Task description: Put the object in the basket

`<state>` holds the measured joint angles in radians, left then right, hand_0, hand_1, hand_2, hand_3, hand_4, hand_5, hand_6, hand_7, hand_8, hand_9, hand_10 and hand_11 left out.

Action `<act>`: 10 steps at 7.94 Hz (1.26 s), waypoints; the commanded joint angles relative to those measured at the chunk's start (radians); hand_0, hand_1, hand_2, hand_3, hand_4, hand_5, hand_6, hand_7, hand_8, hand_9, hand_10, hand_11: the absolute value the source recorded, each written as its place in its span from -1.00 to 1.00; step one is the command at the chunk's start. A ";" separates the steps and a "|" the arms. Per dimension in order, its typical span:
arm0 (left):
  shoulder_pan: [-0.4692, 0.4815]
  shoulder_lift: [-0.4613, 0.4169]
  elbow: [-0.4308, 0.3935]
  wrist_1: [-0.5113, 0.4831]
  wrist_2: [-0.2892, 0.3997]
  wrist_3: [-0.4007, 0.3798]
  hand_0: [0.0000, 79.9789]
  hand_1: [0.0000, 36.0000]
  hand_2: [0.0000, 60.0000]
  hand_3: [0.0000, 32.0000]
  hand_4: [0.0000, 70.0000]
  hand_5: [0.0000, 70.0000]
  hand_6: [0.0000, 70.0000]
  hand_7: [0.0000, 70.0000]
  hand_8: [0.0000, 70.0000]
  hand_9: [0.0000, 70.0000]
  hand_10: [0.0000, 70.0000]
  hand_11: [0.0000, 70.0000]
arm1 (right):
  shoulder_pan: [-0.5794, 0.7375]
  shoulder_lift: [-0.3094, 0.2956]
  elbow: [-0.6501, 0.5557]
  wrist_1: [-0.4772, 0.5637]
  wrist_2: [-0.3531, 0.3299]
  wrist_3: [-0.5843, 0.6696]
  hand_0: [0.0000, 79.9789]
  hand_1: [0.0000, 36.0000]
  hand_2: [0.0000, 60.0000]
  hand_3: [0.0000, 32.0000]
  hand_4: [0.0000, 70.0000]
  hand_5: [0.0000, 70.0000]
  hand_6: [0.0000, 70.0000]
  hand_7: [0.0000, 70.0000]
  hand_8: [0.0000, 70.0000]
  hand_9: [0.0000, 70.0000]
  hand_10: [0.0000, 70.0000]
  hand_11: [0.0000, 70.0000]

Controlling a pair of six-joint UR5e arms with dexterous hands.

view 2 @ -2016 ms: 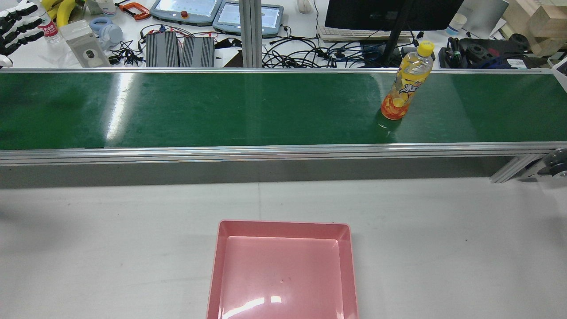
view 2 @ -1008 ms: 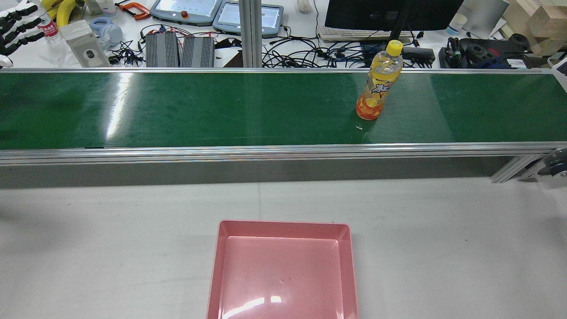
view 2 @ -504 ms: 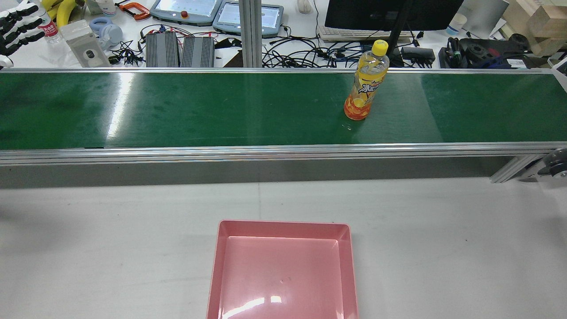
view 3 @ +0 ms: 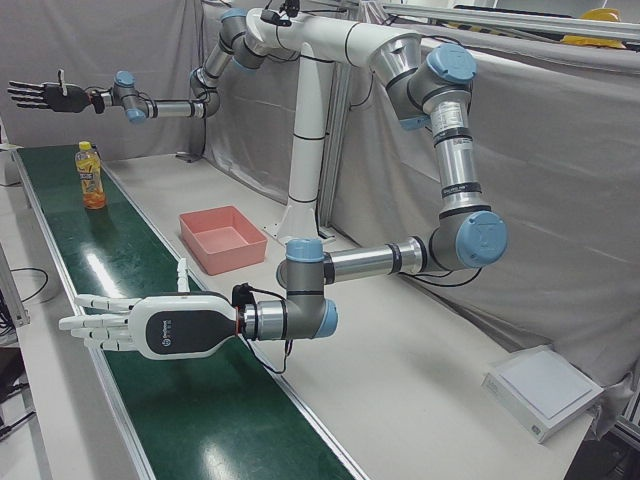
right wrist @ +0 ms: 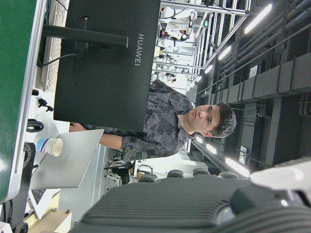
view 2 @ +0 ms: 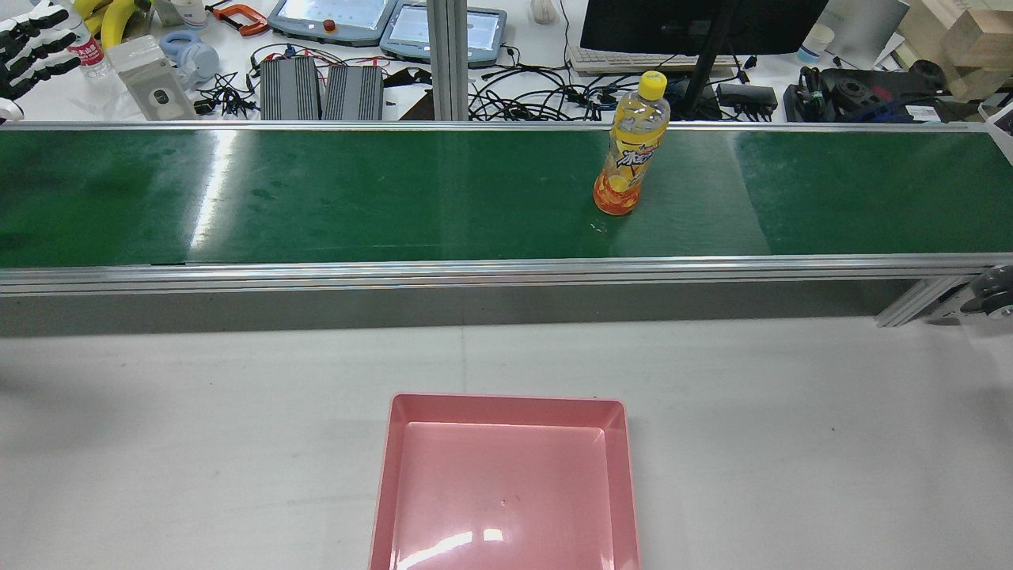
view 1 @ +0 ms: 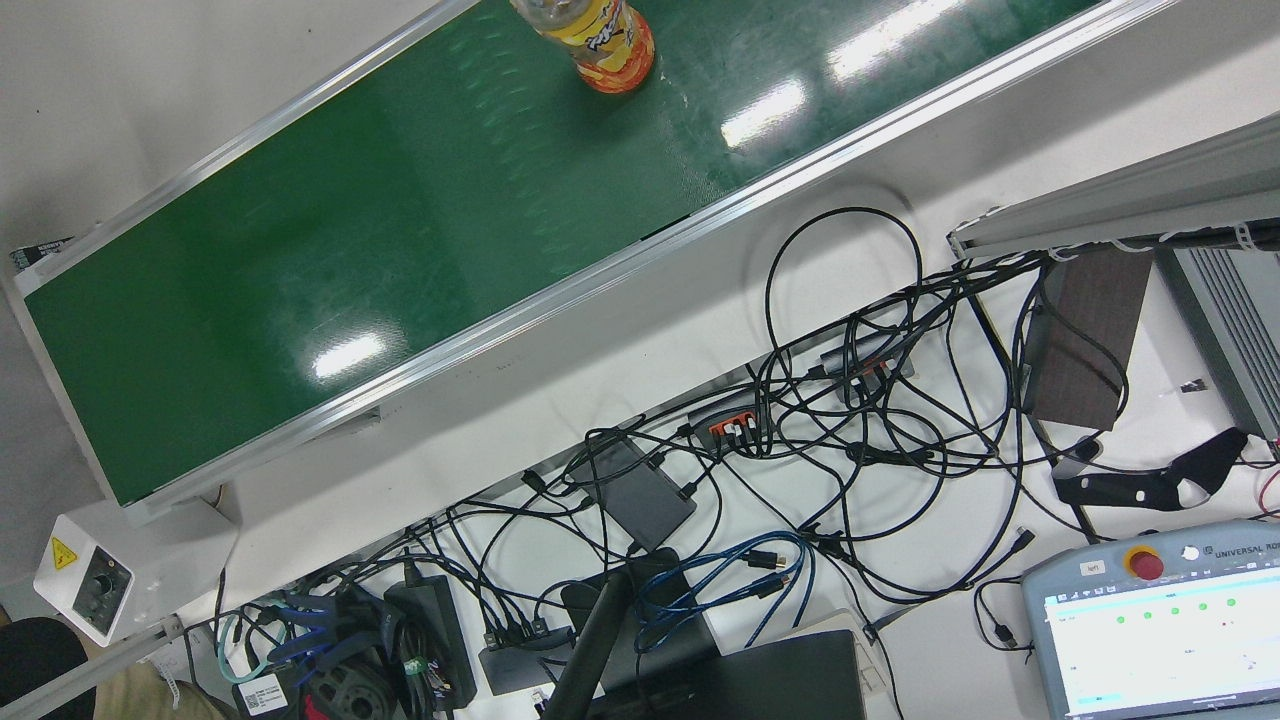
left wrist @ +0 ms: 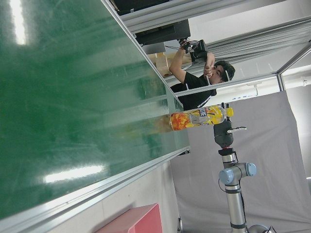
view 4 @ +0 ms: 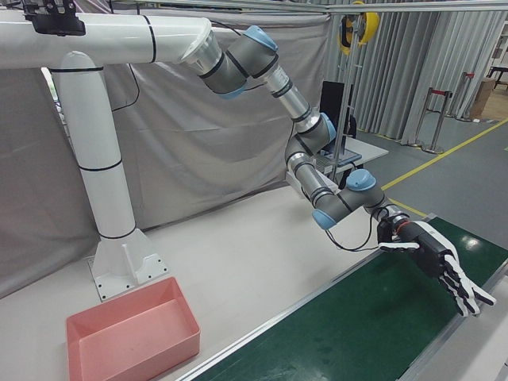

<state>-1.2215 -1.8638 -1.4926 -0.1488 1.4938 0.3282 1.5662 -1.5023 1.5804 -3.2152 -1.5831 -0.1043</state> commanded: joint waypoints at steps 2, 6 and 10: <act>0.000 0.000 0.000 0.000 0.000 -0.001 0.21 -0.49 -1.00 -1.00 -0.56 -0.73 -1.00 -1.00 -0.83 -0.69 -0.76 -0.62 | 0.000 0.000 0.001 0.002 0.000 0.000 -1.00 -1.00 -1.00 -1.00 -1.00 -1.00 -1.00 -1.00 -1.00 -1.00 -1.00 -1.00; 0.005 -0.002 0.002 0.000 0.000 -0.001 0.20 -0.49 -1.00 -1.00 -0.55 -0.72 -1.00 -1.00 -0.84 -0.70 -0.76 -0.62 | 0.000 0.000 0.001 0.000 0.000 0.000 -1.00 -1.00 -1.00 -1.00 -1.00 -1.00 -1.00 -1.00 -1.00 -1.00 -1.00 -1.00; 0.004 -0.002 0.002 0.000 0.000 -0.001 0.21 -0.50 -1.00 -1.00 -0.54 -0.73 -1.00 -1.00 -0.84 -0.70 -0.76 -0.62 | 0.000 0.000 0.000 0.000 0.000 0.000 -1.00 -1.00 -1.00 -1.00 -1.00 -1.00 -1.00 -1.00 -1.00 -1.00 -1.00 -1.00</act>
<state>-1.2180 -1.8644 -1.4911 -0.1482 1.4941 0.3268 1.5662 -1.5018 1.5815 -3.2152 -1.5831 -0.1043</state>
